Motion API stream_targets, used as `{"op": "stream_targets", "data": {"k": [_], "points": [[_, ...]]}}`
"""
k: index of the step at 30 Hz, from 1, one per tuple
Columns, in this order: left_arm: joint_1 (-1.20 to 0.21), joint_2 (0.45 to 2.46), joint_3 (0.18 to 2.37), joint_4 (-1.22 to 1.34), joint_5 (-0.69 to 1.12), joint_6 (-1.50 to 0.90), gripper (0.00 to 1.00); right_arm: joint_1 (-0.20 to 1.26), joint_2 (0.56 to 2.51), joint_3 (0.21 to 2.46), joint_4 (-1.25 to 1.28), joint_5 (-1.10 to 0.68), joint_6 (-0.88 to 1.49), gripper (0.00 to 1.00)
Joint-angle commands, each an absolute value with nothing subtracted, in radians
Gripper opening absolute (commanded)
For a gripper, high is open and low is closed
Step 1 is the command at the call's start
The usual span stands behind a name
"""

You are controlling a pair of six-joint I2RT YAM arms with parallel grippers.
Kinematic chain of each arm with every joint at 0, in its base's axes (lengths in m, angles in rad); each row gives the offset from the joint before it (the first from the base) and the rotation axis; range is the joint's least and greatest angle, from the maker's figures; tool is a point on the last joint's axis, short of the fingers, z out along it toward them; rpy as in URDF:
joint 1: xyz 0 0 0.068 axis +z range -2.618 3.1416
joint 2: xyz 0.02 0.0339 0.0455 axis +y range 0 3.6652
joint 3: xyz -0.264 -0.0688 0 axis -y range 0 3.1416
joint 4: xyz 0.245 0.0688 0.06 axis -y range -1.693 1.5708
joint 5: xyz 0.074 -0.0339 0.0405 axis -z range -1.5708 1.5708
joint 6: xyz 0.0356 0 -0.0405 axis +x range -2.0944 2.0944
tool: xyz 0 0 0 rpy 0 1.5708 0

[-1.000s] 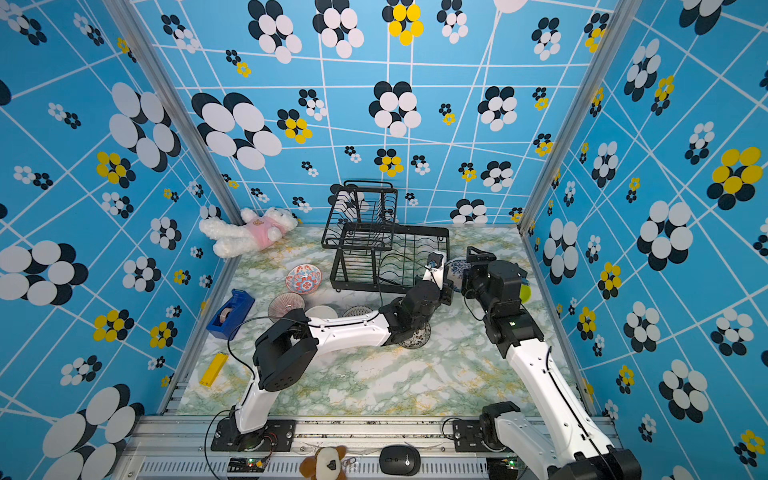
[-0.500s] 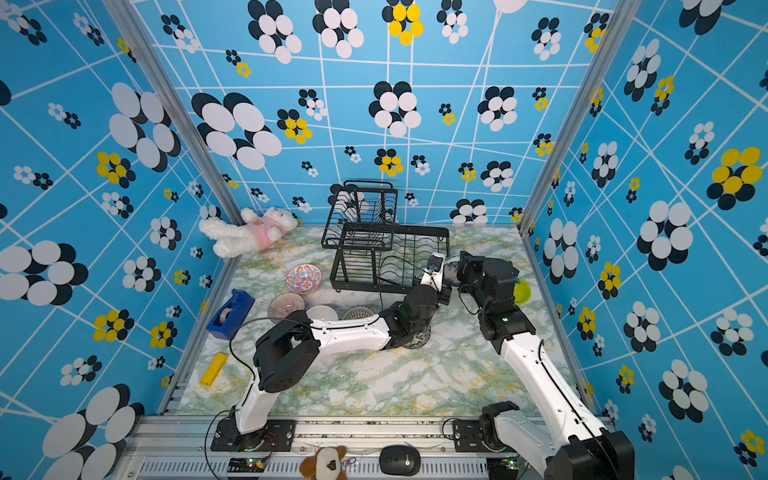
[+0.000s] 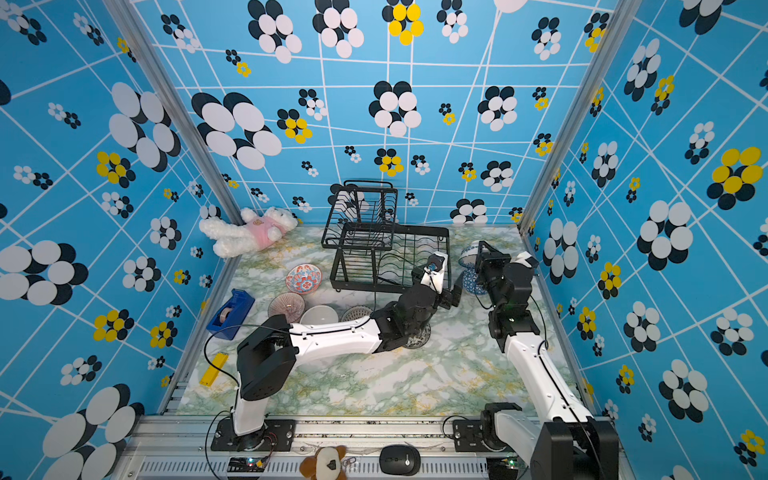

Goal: Load bowls into a dish rack
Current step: Pick up the bowl from the middle-right of the table, then place the bowl in the dish rack.

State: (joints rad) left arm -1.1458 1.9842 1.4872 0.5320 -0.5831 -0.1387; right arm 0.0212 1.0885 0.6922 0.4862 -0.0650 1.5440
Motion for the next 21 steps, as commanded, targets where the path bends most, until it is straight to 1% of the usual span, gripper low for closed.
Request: {"op": "stream_targets", "data": {"k": [1,6,13,18,21], "points": [[-1.143,1.881,1.488,0.353,-0.527,-0.156,1.00,0.005,1.116,0.697,0.716,-0.145,1.497,0.00],[-1.140,1.790,1.533,0.093,-0.485,-0.126,0.99,-0.002,1.141,0.711,0.754,-0.167,1.413,0.00],[-1.096,1.636,1.553,-0.158,-0.477,-0.047,0.99,-0.003,1.192,0.733,0.773,-0.170,1.306,0.00],[-0.964,1.506,1.545,-0.308,-0.471,-0.050,0.99,-0.001,1.307,0.746,0.902,-0.213,1.316,0.00],[-0.816,1.418,1.534,-0.380,-0.371,-0.117,0.99,0.008,1.388,0.751,0.987,-0.208,1.359,0.00]]}}
